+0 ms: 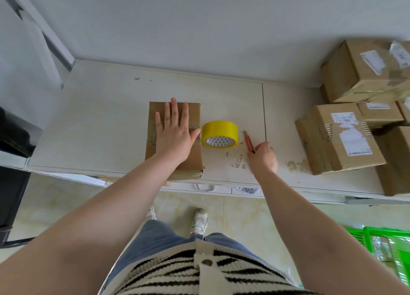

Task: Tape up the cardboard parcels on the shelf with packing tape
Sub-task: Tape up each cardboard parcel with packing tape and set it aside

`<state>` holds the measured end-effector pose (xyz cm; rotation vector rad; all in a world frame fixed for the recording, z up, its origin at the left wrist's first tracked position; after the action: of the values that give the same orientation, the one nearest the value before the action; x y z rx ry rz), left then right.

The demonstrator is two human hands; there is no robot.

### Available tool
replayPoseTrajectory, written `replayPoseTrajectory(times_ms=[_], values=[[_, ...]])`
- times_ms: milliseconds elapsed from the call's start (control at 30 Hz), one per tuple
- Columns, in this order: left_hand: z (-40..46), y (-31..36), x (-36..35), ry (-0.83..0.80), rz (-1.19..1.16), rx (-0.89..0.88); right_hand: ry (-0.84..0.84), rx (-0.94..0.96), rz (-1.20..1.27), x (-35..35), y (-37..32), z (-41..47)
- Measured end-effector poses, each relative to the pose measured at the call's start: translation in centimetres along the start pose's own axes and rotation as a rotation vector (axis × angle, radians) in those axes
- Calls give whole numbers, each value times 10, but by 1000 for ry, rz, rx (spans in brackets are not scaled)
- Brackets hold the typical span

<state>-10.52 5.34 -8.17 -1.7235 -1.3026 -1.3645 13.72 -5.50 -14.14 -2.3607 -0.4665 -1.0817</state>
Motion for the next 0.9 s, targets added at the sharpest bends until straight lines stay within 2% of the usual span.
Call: replayPoseTrajectory(times_ms=[133, 267, 300, 367, 433, 500, 633, 800, 900], values=[[1, -4, 1, 7, -3, -19, -62, 12, 151, 8, 1, 3], [2, -5, 2, 15, -17, -26, 94, 130, 633, 40, -34, -16], [2, -5, 2, 14, -18, -24, 86, 186, 729, 48, -54, -23], [2, -5, 1, 18, -14, -19, -50, 345, 835, 53, -98, -38], [2, -5, 2, 23, -6, -17, -253, 465, 793, 44, -133, -52], [3, -8, 2, 16, -8, -18, -339, 503, 649, 30, -145, -56], [3, -18, 4, 14, -29, -47, -314, 515, 431, 29, -139, -55], [4, -19, 3, 17, -20, -48, -443, 552, 237, 30, -136, -64], [4, -19, 3, 12, -27, -50, -442, 552, 189, 28, -132, -63]])
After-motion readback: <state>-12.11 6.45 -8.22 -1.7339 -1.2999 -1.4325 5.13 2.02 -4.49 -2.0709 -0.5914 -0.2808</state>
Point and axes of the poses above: each hand's wrist, its own z-axis towards the middle knuckle, its own x-axis out of the back of the hand, y = z × x, the point moved 5 cm from there along z, towards the middle knuckle, and after that the axes turned 11 degrees about -y, right-handed, at the moved point
